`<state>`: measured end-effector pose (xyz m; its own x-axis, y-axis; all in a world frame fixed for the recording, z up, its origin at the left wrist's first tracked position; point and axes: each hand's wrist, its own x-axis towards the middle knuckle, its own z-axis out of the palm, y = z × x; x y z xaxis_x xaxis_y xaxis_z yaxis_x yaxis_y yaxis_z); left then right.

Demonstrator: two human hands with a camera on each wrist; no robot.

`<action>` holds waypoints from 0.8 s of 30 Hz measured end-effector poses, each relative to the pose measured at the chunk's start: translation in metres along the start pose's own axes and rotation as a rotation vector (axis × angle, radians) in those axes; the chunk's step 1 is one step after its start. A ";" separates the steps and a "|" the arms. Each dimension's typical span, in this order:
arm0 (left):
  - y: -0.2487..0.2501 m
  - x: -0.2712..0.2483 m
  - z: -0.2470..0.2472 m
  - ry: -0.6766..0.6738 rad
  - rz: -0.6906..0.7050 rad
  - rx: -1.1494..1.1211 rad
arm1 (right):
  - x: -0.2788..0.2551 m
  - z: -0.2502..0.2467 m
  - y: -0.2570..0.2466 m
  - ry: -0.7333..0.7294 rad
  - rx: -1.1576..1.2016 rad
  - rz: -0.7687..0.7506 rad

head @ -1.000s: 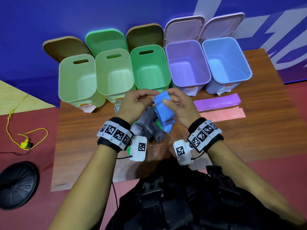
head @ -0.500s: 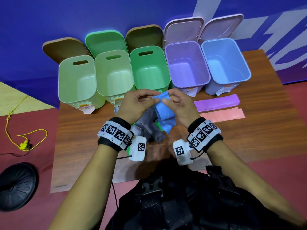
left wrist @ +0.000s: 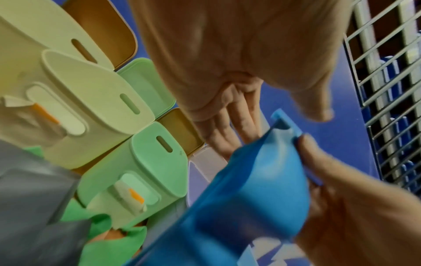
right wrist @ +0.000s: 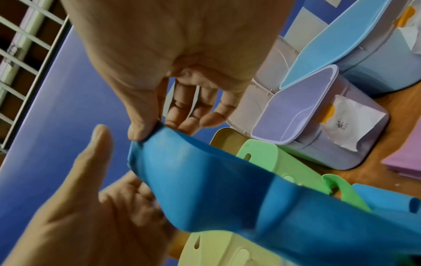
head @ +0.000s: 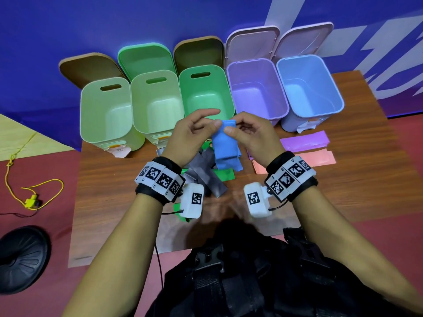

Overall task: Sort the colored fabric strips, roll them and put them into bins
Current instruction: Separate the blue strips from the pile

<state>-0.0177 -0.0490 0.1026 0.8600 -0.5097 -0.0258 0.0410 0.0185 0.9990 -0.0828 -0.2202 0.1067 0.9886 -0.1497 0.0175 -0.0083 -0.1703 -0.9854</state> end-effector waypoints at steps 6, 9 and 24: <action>-0.023 -0.002 0.017 -0.172 -0.155 0.059 | 0.007 -0.007 -0.018 0.091 0.006 -0.073; -0.031 -0.002 0.018 -0.160 -0.177 0.031 | 0.009 -0.015 -0.016 0.168 0.002 -0.077; -0.053 -0.001 0.017 -0.188 -0.263 0.072 | 0.005 -0.023 -0.020 0.213 0.225 0.039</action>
<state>-0.0292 -0.0648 0.0504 0.7153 -0.6389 -0.2832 0.2077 -0.1926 0.9591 -0.0812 -0.2396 0.1307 0.9340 -0.3571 -0.0095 0.0114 0.0564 -0.9983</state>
